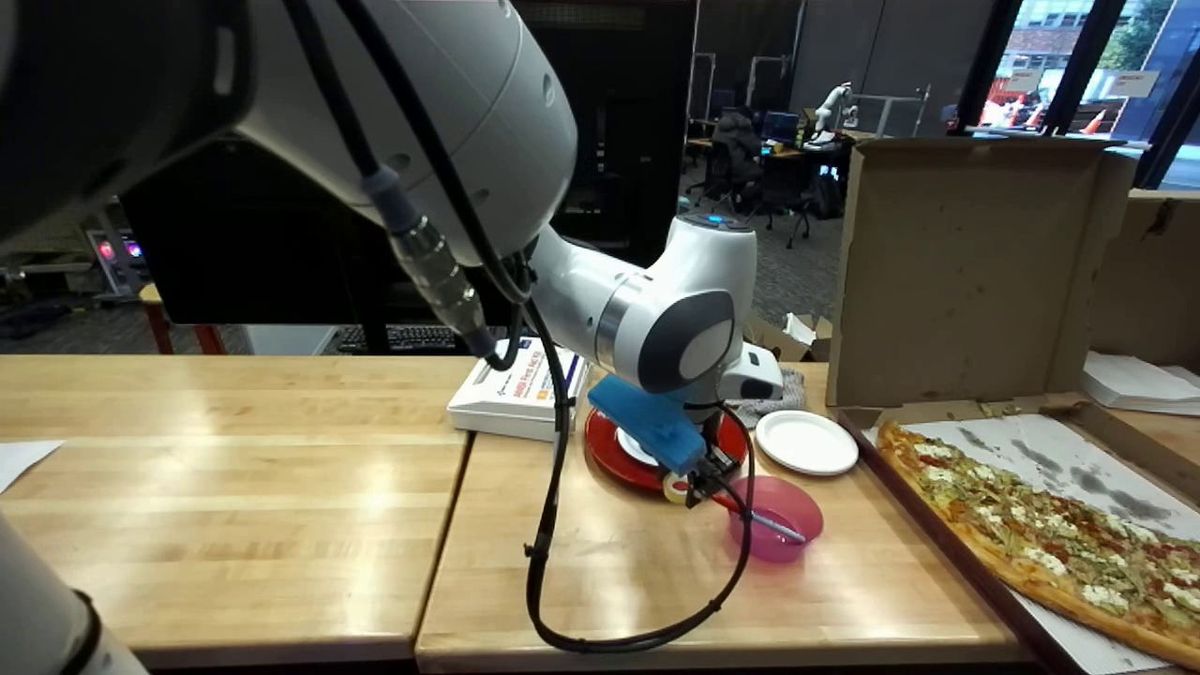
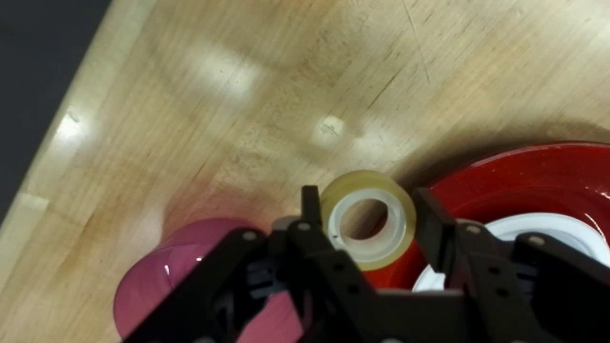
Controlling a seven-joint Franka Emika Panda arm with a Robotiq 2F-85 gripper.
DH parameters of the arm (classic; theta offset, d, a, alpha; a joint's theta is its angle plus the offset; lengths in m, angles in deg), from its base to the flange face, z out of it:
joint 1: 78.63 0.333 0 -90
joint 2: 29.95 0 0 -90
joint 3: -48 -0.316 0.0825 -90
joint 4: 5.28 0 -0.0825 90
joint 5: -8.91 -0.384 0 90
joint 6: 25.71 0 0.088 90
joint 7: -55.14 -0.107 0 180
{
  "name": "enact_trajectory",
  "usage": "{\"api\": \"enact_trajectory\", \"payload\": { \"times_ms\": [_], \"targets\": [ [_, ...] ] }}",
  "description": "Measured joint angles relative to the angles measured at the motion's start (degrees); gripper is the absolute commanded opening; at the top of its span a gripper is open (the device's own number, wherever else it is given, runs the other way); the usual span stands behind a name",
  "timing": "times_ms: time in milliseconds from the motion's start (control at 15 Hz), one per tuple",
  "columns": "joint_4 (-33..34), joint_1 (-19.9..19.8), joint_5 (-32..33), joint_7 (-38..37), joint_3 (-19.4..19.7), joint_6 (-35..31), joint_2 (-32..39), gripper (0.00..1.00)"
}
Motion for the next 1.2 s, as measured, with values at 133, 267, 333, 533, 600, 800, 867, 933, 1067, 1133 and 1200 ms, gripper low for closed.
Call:
{"api": "enact_trajectory", "payload": {
  "times_ms": [133,267,333,533,600,800,867,933,1067,1133,1200],
  "targets": [
    [0.0,-0.2,0.6,-0.2,0.0,0.0,-1.4,0.25],
    [0.1,-0.4,0.8,-0.2,0.0,0.0,-2.5,0.25],
    [0.2,-0.5,0.8,-0.2,0.0,0.0,-3.0,0.25],
    [1.2,-0.5,0.8,-0.2,0.0,0.0,-3.3,0.25],
    [1.5,-0.5,0.8,-0.2,-0.1,0.0,-3.3,0.25],
    [2.7,-0.5,0.8,-0.2,-0.3,0.0,-3.3,0.25],
    [3.1,-0.5,0.8,-0.2,-0.4,0.0,-3.3,0.25],
    [3.5,-0.5,0.8,-0.2,-0.5,0.0,-3.3,0.25],
    [4.3,-0.5,0.8,-0.2,-0.6,0.0,-3.3,0.25],
    [4.7,-0.5,0.8,-0.2,-0.7,0.0,-3.3,0.25],
    [5.1,-0.5,0.8,-0.2,-0.9,0.0,-3.3,0.25]
  ]
}}
